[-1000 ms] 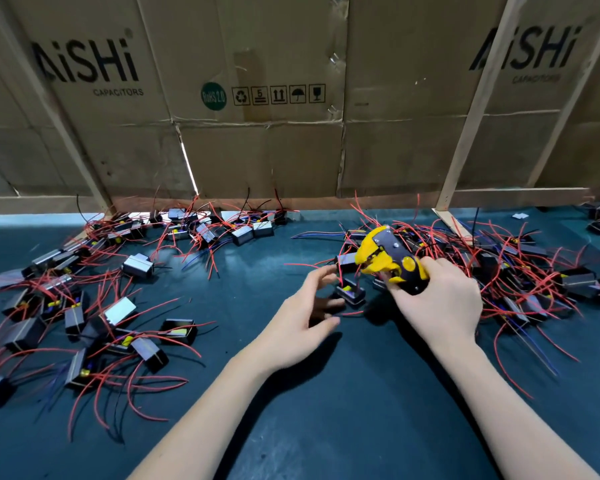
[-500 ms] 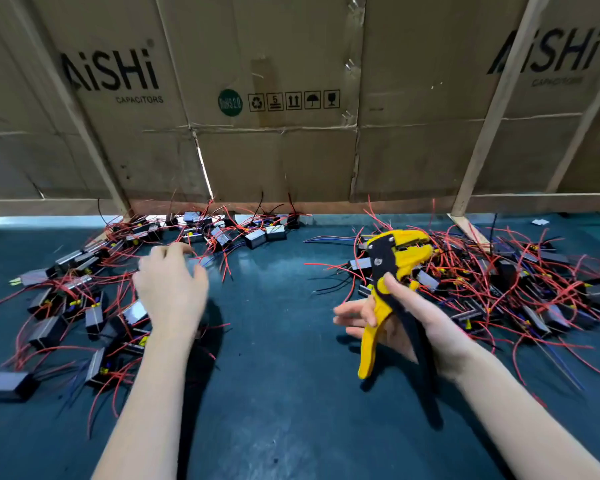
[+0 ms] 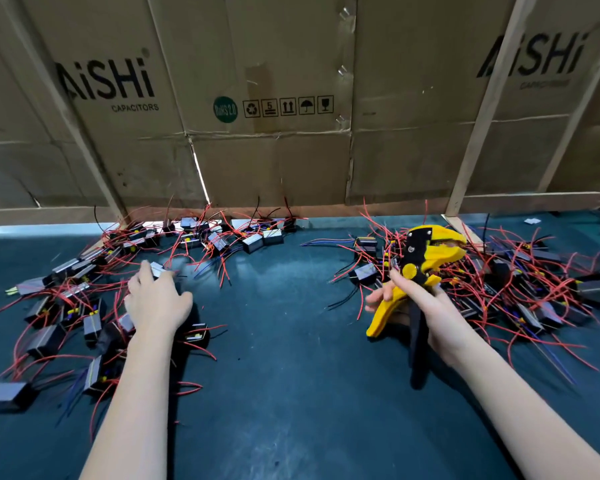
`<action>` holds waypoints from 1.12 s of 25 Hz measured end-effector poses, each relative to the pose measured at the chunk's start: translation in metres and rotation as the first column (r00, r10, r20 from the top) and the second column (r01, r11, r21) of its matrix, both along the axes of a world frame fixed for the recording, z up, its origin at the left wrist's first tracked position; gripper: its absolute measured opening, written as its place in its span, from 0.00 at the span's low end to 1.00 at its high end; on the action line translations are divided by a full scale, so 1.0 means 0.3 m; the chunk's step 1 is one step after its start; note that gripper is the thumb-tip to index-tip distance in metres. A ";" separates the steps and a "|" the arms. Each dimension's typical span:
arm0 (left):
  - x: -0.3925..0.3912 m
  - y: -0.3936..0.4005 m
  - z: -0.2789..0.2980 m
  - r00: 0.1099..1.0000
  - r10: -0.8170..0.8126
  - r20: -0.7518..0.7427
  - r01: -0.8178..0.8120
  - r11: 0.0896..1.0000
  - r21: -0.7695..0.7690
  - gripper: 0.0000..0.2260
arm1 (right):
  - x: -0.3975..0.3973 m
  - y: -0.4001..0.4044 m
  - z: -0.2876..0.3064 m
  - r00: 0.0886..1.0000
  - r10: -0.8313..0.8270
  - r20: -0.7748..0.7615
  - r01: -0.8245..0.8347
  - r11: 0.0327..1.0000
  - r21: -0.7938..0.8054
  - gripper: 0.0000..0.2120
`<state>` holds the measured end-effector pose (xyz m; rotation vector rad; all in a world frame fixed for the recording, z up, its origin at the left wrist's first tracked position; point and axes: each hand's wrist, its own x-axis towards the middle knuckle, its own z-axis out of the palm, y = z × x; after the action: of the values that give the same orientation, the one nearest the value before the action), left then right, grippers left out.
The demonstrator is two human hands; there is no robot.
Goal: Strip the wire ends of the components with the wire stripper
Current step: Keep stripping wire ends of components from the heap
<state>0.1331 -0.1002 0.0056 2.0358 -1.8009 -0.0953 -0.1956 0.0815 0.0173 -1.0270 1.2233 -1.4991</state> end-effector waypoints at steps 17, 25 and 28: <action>-0.050 0.039 0.013 0.950 -0.298 0.097 0.309 0.942 -0.130 0.12 | 0.078 0.014 -0.006 0.847 0.111 -0.520 -0.091 0.994 0.064 0.25; -0.288 0.232 0.061 0.446 -0.859 -0.250 0.881 0.471 -0.045 0.11 | -0.001 0.011 -0.006 0.406 -0.440 -0.801 0.333 0.887 -0.318 0.20; -0.338 0.259 0.036 0.403 -0.846 -0.350 0.891 0.451 -0.062 0.06 | -0.062 0.012 -0.010 0.092 -0.511 -0.855 0.369 0.815 -0.447 0.21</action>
<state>0.0316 -0.0225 0.0165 0.7838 -2.4486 -0.8412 -0.2140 0.0852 0.0144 -1.9531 2.5815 -1.2792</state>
